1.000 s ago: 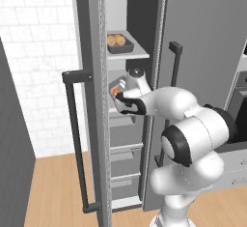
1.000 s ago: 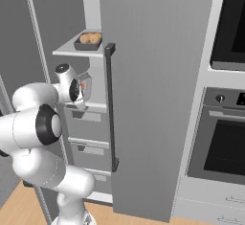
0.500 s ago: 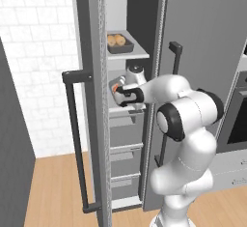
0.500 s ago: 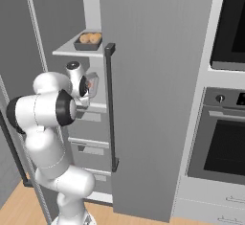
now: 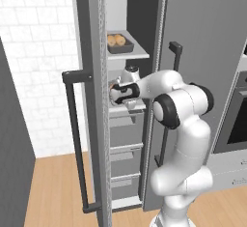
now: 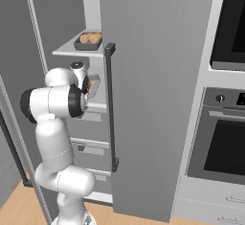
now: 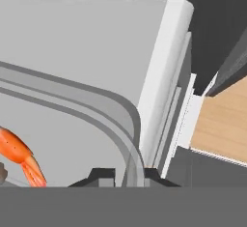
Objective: Take the meat container that has the shrimp and place it on the second highest rack of the freezer. Then take the vegetable container that has the squashs and place it on the highest rack of the freezer.
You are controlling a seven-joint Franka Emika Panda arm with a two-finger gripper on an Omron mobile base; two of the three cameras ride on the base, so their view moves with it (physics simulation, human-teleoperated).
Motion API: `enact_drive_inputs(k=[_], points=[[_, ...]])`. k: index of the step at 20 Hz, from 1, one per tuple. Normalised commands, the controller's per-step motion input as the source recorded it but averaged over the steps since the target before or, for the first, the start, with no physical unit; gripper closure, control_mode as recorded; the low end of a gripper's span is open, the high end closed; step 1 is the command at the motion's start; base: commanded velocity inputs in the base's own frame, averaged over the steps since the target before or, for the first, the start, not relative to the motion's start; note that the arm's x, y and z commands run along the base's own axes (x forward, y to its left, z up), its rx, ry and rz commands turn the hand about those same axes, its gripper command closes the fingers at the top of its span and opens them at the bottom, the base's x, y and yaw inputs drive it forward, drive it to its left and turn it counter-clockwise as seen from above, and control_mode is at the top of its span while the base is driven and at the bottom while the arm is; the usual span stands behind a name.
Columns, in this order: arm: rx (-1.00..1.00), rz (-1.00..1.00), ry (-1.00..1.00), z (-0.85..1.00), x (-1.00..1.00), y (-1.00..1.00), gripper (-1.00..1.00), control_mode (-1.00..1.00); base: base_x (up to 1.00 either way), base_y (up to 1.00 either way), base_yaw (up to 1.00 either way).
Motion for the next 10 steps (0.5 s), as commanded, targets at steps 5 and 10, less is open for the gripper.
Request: enact_drive_inputs(k=[5, 10], points=[[0.09, 0.0, 0.01, 0.0, 0.32, 0.0, 1.0, -1.0, 0.0, 0.0, 0.0], [0.01, -0.01, 0.0, -0.02, 0.45, 0.05, 1.0, -1.0, 0.0, 0.0, 0.0]])
